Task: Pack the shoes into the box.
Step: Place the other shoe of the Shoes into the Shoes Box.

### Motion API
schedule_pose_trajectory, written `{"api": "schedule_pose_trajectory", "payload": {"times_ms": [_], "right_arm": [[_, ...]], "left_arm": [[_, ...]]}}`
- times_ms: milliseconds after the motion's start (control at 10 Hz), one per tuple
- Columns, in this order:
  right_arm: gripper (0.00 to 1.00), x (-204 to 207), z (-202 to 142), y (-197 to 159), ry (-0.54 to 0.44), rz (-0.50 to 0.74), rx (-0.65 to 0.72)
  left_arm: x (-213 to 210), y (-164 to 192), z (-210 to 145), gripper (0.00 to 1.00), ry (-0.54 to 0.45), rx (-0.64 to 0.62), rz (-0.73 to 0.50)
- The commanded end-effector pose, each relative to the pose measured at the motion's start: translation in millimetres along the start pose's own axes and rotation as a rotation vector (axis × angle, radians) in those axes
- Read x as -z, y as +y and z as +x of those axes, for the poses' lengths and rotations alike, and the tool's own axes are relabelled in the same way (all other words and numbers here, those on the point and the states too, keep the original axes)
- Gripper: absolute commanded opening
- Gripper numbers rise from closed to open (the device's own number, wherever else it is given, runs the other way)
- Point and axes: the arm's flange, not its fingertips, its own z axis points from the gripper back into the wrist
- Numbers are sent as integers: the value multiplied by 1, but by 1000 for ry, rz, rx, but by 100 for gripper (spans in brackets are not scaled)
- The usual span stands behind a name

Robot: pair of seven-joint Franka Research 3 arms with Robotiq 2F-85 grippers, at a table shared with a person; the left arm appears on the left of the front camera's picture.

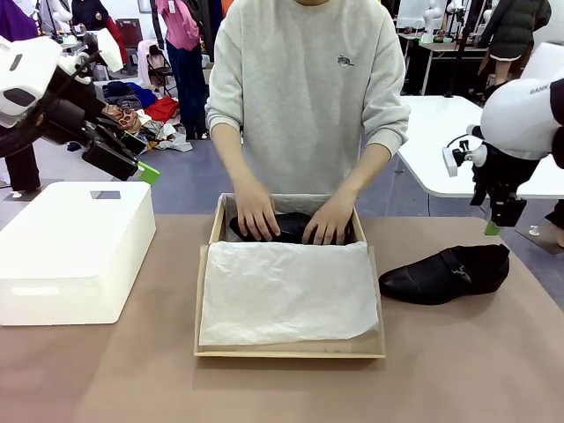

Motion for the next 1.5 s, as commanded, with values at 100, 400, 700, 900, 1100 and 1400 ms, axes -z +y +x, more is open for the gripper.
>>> {"api": "schedule_pose_trajectory", "payload": {"times_ms": [100,400,700,900,1100,1400], "right_arm": [[100,28,-10,2,-48,-2,-21],[100,51,-14,1,-49,19,-29],[100,68,-20,-3,-53,39,-23],[100,74,-21,-7,-54,51,-25],[100,79,-22,-11,-57,64,-18],[100,89,-20,-18,-59,86,-14]], "left_arm": [[-1,0,0,100,-7,0,-8],[-1,0,0,100,-7,0,-8],[-1,0,0,100,-7,0,-8],[-1,0,0,100,-7,0,-8],[-1,0,0,100,-7,0,-8],[-1,0,0,100,-7,0,-8]]}}
